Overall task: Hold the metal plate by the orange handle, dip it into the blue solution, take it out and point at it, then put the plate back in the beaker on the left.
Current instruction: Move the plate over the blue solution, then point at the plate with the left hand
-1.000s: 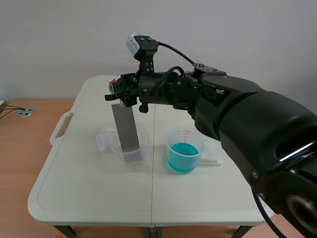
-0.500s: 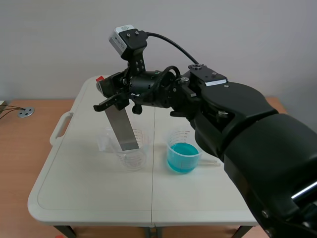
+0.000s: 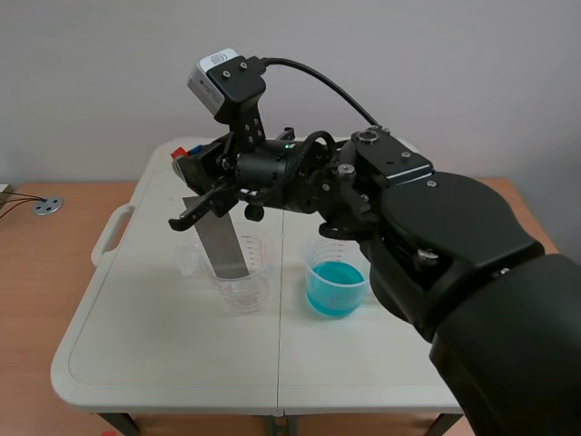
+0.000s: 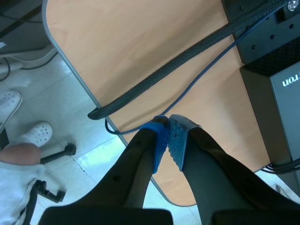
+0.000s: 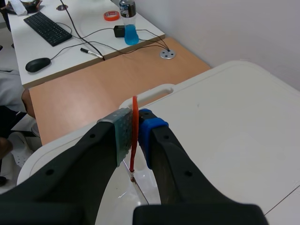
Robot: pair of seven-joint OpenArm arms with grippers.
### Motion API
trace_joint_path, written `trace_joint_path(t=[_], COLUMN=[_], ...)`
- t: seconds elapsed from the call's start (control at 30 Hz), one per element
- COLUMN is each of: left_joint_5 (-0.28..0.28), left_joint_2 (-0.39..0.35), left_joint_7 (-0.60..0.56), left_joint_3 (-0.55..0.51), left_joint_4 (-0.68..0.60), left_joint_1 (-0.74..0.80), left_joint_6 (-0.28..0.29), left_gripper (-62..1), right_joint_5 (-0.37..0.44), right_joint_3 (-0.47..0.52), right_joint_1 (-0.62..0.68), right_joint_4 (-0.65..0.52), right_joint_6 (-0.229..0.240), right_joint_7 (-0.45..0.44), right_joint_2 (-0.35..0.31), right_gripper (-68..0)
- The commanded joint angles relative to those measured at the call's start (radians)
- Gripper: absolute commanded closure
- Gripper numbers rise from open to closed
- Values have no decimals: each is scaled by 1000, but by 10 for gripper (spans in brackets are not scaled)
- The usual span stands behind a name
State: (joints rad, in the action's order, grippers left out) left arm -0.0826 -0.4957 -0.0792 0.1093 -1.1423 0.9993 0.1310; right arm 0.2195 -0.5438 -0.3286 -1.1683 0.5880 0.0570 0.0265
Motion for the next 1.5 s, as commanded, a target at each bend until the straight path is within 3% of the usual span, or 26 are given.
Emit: trace_joint_path(t=[0.0, 0.2, 0.73, 0.87, 1.0, 1.23, 1.47], left_joint_5=[-2, -2, -2, -2, -3, -37, -37], left_joint_2=[2, 2, -7, -23, -50, -90, -90], left_joint_7=[-6, -6, -43, -90, -89, -89, -90], left_joint_3=[3, 3, -10, -77, -182, -365, -513], left_joint_4=[-8, -8, -10, -35, -96, -233, -375], left_joint_1=[-4, -5, -14, -13, -13, -13, -13], left_joint_6=[2, 3, 2, 2, -3, -6, -6], left_gripper=[-19, -19, -19, -19, -19, -19, -19], right_joint_5=[0, -36, -29, -23, 35, 111, 198], right_joint_3=[21, 70, 140, 140, 153, 194, 246], right_joint_1=[-5, 42, 85, 85, 103, 156, 210], right_joint_4=[-50, -170, -469, -529, -590, -687, -758], right_joint_6=[-2, -4, 6, 8, 8, 12, 16], right_joint_7=[-10, 11, 103, 139, 167, 171, 169], right_joint_2=[0, -5, -22, -38, -64, -132, -213], right_gripper=[-11, -11, -11, -11, -11, -11, -11])
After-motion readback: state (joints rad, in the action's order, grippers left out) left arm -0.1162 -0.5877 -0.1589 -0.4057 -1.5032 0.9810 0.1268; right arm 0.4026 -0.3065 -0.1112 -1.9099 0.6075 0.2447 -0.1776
